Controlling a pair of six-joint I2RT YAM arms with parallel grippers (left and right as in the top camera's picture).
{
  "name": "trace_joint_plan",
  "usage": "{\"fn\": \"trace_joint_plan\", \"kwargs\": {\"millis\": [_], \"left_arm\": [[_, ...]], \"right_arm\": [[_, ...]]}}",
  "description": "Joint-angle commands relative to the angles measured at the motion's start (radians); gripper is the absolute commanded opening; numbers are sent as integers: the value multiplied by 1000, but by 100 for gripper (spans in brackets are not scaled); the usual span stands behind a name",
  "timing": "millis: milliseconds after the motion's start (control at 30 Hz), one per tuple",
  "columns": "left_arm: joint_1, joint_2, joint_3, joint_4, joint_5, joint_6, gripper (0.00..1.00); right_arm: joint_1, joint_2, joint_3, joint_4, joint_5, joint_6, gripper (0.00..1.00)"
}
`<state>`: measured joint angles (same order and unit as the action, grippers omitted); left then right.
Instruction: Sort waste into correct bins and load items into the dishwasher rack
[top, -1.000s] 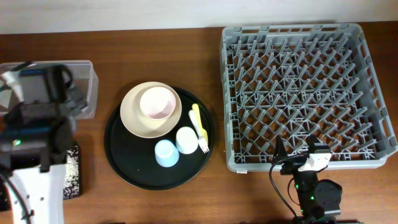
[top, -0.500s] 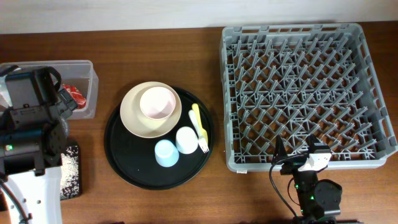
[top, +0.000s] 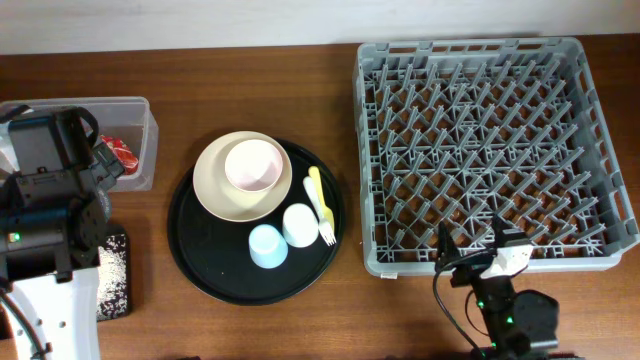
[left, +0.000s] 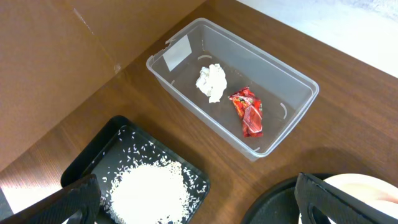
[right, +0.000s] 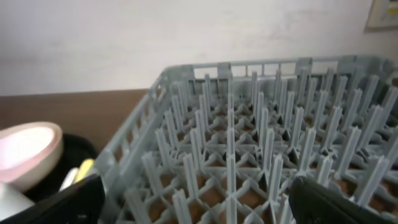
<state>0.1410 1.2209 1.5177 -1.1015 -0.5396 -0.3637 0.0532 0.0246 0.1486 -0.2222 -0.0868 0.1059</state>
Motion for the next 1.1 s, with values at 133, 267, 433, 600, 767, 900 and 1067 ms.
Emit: {"fn": "trace_joint_plan", "kwargs": {"millis": [133, 267, 433, 600, 767, 900, 1067], "left_arm": [[4, -10, 12, 0, -14, -14, 99], [4, -10, 12, 0, -15, -14, 99], [4, -10, 12, 0, -15, -14, 99], [4, -10, 12, 0, -15, -14, 99], [4, -10, 12, 0, -15, -14, 99], [4, -10, 12, 0, -15, -14, 99], [4, -10, 12, 0, -15, -14, 99]], "right_arm": [[-1, 492, 624, -174, -166, 46, 98], [0, 869, 1044, -521, -357, 61, 98], [116, 1337, 1526, -916, -463, 61, 98], [426, 1566, 1544, -912, -294, 61, 98], [661, 1740, 1544, -867, 27, 143, 98], [741, 1817, 1544, -844, 139, 147, 98], [737, 1836, 1543, -816, 148, 146, 99]]}}
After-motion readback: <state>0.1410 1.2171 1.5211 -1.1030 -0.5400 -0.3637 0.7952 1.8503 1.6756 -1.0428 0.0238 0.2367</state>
